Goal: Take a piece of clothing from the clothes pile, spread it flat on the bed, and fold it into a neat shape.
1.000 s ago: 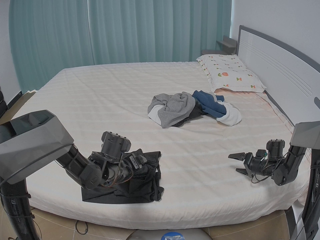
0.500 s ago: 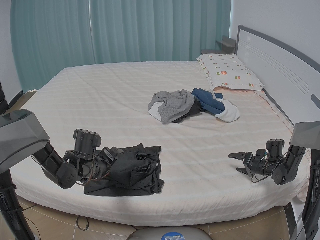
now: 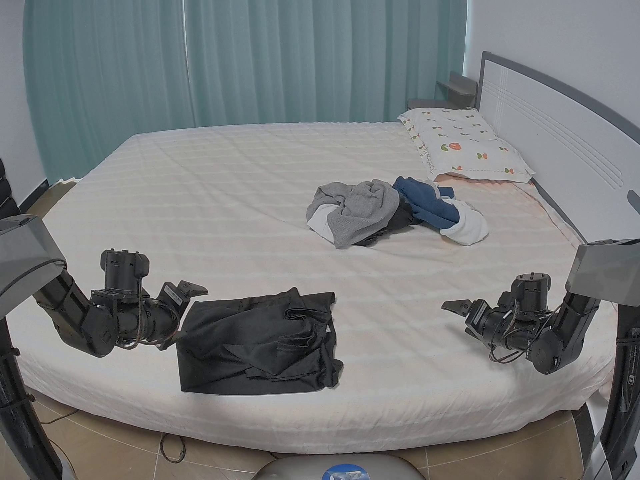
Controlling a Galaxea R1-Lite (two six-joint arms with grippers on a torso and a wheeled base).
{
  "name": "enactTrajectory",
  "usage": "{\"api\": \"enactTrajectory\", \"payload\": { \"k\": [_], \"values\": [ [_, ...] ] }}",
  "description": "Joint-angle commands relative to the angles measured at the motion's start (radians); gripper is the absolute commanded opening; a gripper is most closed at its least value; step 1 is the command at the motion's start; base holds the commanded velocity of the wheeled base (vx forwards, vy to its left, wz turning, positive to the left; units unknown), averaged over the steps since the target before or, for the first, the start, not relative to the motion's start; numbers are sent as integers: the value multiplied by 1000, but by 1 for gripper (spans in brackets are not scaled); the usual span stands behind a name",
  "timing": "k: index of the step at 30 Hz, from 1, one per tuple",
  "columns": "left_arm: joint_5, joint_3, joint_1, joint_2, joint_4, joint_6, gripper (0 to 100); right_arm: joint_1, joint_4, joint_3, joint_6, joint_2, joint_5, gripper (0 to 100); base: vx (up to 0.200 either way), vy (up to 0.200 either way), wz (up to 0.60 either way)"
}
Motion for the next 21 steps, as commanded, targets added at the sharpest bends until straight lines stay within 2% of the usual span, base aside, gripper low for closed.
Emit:
{"api": "enactTrajectory", "payload": {
  "k": [1, 3, 5, 7, 8, 12, 14, 21],
  "values": [
    [-51, -4, 71, 34, -2, 3, 100, 71, 1, -2, -1, -35, -56, 100, 0, 200, 0],
    [-61, -4, 74, 41, -2, 3, 100, 88, 3, -9, -2, -32, -73, 100, 0, 200, 0],
    [-70, -12, 74, 81, -16, 7, 100, 151, 52, -53, -5, -27, -140, 100, 0, 200, 0],
    [-65, -13, 71, 97, -25, 9, 100, 178, 98, -78, -7, -44, -168, 100, 0, 200, 0],
    [-65, -13, 71, 97, -25, 9, 100, 178, 98, -78, -7, -44, -168, 100, 0, 200, 0],
    [-68, -13, 71, 94, -24, 6, 100, 258, 185, -119, -71, -86, -171, 100, 0, 200, 0],
    [-67, -9, 69, 94, -25, 7, 100, 283, 190, -144, -71, -67, -169, 100, 0, 200, 0],
    [-62, -10, 68, 100, -25, 10, 100, 321, 182, -139, -131, -37, -182, 100, 0, 200, 0]
  ]
}}
